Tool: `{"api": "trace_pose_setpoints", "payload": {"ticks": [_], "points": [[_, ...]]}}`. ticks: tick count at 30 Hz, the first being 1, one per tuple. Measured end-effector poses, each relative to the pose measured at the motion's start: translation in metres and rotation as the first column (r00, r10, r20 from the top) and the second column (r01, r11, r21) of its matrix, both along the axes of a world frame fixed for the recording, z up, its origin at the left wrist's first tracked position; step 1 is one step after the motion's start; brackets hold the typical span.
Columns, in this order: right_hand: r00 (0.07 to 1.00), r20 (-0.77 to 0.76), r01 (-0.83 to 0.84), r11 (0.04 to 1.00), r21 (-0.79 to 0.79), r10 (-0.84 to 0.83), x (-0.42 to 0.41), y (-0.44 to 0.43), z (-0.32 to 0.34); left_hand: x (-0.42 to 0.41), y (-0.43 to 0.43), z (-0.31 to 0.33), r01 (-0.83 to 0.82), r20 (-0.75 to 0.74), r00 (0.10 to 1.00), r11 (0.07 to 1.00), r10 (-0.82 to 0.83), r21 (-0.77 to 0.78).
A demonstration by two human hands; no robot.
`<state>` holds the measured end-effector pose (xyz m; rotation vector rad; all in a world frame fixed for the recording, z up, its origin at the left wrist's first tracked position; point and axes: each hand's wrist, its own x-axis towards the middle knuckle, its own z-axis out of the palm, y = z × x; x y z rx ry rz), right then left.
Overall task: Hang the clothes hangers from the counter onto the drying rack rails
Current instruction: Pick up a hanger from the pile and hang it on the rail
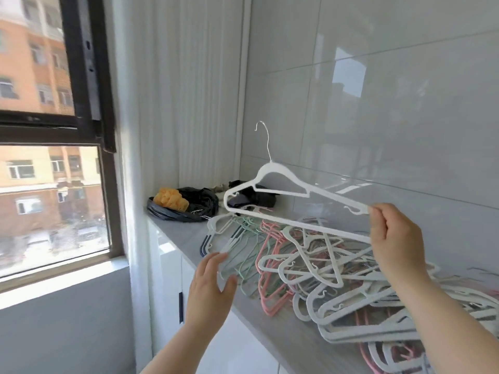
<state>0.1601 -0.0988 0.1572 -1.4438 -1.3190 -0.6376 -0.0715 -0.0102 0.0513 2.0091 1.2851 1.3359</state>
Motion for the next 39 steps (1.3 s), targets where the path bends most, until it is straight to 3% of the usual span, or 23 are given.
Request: {"api": "trace_pose_setpoints", "payload": {"ticks": [4,7,11,15,18,23,25,32,39], "points": [[0.968,-0.119,-0.235,0.961,-0.147,0.219,-0.043,0.002,-0.002,-0.047,-0.013,0.028,-0.152,0.068,0.986,0.988,0.151,0.011],[0.901,-0.176,-0.422,0.895,-0.146,0.396,-0.081,0.009,-0.010,-0.094,-0.023,0.041,-0.305,0.041,0.952,0.952,0.305,-0.007],[0.762,-0.274,-0.638,0.751,-0.167,0.586,-0.137,0.009,-0.013,-0.171,-0.037,0.050,-0.499,-0.014,0.866,0.865,0.500,0.040],[0.590,-0.467,-0.799,0.558,-0.223,0.658,-0.161,0.032,-0.027,-0.253,-0.063,0.059,-0.659,-0.145,0.727,0.741,0.672,0.129],[0.456,-0.537,-0.885,0.425,-0.189,0.710,-0.210,0.036,-0.014,-0.310,-0.089,0.064,-0.621,-0.220,0.763,0.784,0.608,0.015],[0.276,-0.520,-0.961,0.222,-0.166,0.809,-0.321,-0.004,0.016,-0.397,-0.162,0.073,-0.659,-0.157,0.749,0.749,0.644,-0.070],[0.285,-0.492,-0.957,0.217,-0.192,0.823,-0.372,-0.013,0.023,-0.437,-0.200,0.076,-0.701,-0.126,0.711,0.710,0.691,-0.061],[0.105,-0.364,-0.931,-0.037,-0.363,0.926,-0.560,-0.079,0.030,-0.580,-0.357,0.090,-0.881,-0.151,0.464,0.472,0.873,0.019],[-0.072,-0.343,-0.877,-0.223,-0.425,0.937,-0.736,-0.159,0.033,-0.684,-0.510,0.100,-0.968,-0.156,0.250,0.250,0.956,-0.019]]}}
